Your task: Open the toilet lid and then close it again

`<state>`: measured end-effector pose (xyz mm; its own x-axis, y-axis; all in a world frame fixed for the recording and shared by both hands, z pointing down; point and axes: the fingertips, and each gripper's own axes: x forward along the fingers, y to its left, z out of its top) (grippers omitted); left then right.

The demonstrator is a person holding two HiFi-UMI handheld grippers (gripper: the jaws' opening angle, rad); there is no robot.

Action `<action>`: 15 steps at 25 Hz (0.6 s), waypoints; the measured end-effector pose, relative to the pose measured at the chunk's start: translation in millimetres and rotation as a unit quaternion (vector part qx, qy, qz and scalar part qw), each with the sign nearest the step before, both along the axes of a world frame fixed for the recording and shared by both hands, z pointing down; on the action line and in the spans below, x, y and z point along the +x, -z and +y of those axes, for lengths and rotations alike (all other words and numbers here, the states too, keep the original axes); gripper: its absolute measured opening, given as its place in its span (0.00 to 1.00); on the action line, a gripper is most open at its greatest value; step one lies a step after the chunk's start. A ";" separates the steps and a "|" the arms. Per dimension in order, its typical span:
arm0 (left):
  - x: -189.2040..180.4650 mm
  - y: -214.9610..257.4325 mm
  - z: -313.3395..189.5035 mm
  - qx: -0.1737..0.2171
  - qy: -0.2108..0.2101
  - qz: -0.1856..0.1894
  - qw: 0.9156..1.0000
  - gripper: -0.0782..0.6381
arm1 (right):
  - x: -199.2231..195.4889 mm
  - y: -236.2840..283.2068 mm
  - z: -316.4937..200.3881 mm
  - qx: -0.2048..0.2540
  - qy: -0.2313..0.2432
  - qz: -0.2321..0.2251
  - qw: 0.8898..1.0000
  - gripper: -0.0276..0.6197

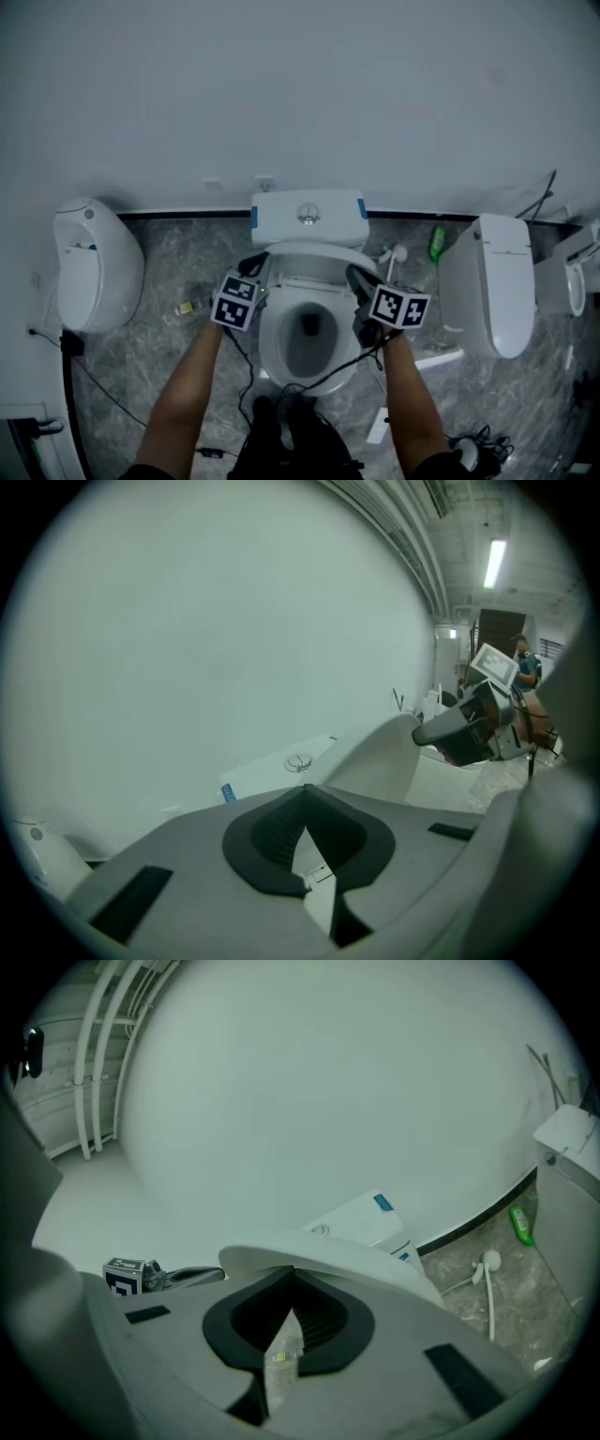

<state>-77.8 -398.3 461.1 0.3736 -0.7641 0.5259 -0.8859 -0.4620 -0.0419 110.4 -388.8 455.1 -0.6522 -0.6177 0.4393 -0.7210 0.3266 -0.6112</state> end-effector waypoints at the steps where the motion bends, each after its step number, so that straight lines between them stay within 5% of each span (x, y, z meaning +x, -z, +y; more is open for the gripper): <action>1: -0.8 0.4 2.0 0.000 0.001 0.000 1.000 0.12 | -0.5 0.1 2.3 0.000 0.000 0.001 1.000 0.06; 7: -9.5 9.6 23.4 0.001 0.007 0.008 1.000 0.12 | 0.7 7.6 24.0 0.013 -0.004 0.013 1.000 0.06; 15: 1.4 41.7 77.3 0.026 0.002 0.025 0.999 0.12 | 6.5 56.5 71.1 0.121 -0.016 0.078 0.989 0.06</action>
